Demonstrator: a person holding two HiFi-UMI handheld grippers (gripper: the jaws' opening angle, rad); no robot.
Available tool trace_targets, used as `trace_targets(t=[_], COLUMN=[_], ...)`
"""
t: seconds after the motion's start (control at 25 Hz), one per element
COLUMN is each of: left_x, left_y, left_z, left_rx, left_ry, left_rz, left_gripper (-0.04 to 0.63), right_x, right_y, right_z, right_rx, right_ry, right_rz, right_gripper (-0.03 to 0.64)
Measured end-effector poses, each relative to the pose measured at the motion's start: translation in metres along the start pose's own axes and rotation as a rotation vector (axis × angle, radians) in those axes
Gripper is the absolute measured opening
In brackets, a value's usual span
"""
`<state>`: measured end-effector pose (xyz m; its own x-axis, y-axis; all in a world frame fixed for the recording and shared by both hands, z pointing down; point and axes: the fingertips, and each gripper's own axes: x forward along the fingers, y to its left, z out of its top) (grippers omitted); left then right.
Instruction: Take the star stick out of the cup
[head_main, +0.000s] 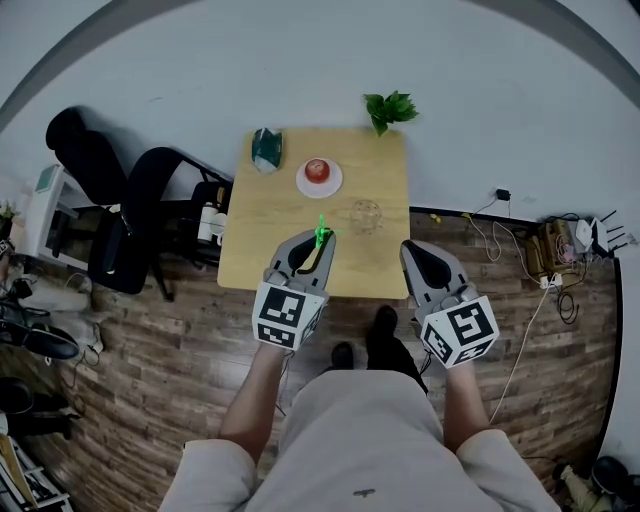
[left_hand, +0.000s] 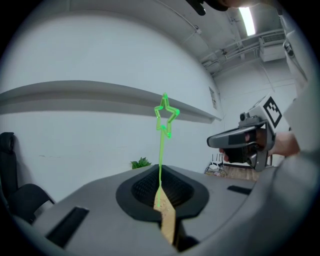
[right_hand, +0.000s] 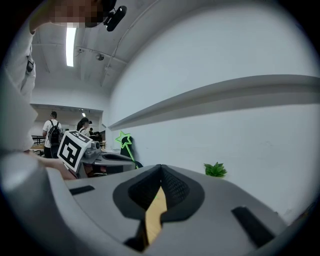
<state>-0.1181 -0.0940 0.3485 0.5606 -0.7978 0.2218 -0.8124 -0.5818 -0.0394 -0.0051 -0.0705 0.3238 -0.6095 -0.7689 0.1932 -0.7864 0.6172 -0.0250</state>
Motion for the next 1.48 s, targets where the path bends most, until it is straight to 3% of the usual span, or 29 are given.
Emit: trace_targets(t=[0.6, 1.48], left_x=[-0.026, -0.032], left_y=[-0.009, -0.019], left_z=[0.007, 0.009], left_rx=[-0.09, -0.088], left_ry=[-0.025, -0.024], left_rz=[-0.009, -0.01], left_gripper=[0.015, 0.015], right_x=[-0.008, -0.024], right_y=[0.015, 0.016], right_z=[-0.003, -0.006], right_rx=[-0.009, -0.013], right_ry=[0.02, 0.025], right_rz=[-0.001, -0.005], right_gripper=[0.0, 0.0])
